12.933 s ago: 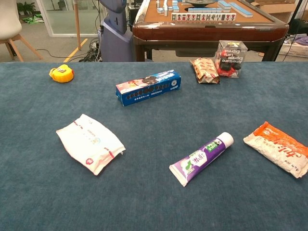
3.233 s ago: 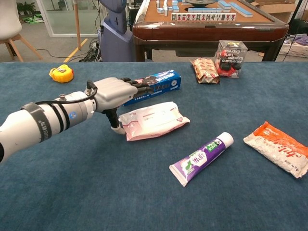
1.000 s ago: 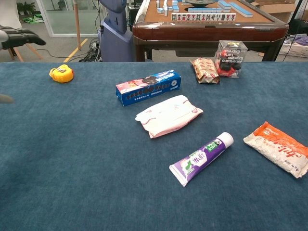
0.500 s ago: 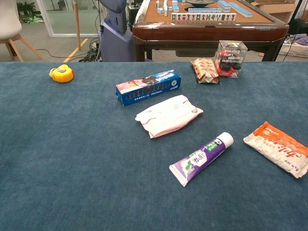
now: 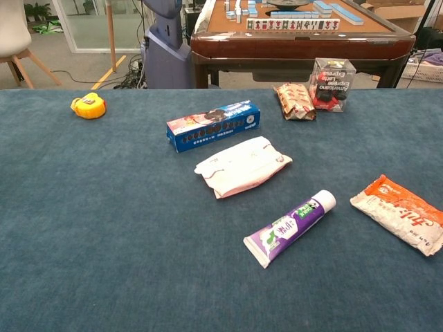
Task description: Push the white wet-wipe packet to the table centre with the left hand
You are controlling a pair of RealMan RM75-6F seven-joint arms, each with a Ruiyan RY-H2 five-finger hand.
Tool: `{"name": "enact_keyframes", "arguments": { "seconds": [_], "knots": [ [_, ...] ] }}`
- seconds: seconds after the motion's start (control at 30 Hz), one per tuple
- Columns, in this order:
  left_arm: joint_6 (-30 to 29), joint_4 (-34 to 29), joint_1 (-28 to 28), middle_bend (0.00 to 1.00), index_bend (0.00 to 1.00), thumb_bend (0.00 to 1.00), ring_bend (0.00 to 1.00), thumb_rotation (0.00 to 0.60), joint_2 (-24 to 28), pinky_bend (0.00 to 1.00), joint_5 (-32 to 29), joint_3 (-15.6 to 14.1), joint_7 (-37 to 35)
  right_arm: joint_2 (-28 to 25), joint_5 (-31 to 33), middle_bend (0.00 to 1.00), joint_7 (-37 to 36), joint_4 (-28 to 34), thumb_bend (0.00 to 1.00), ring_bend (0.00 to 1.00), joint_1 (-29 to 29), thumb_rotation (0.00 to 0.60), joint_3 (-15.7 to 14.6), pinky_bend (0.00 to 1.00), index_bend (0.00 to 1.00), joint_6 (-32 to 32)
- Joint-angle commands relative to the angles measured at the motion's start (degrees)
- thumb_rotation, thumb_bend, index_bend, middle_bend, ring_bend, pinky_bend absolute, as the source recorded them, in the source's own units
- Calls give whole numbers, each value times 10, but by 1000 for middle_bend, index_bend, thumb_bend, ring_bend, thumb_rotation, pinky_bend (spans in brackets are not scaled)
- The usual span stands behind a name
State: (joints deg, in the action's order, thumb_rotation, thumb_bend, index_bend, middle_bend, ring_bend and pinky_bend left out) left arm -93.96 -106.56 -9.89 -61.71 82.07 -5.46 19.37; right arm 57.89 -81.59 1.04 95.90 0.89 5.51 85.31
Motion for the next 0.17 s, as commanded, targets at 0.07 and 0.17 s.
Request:
{"name": "enact_keyframes", "arguments": {
  "seconds": [0.07,0.17],
  "knots": [
    [28,17,4,0,0,125,0,600,5,13,-18,14,-23,0,12,224,0,-5,9,77,6,600,0,435,240,-16],
    [33,20,7,0,0,125,0,600,2,13,-20,18,-25,-1,12,223,-1,-5,9,77,8,600,-1,435,240,-21]
  ]
}}
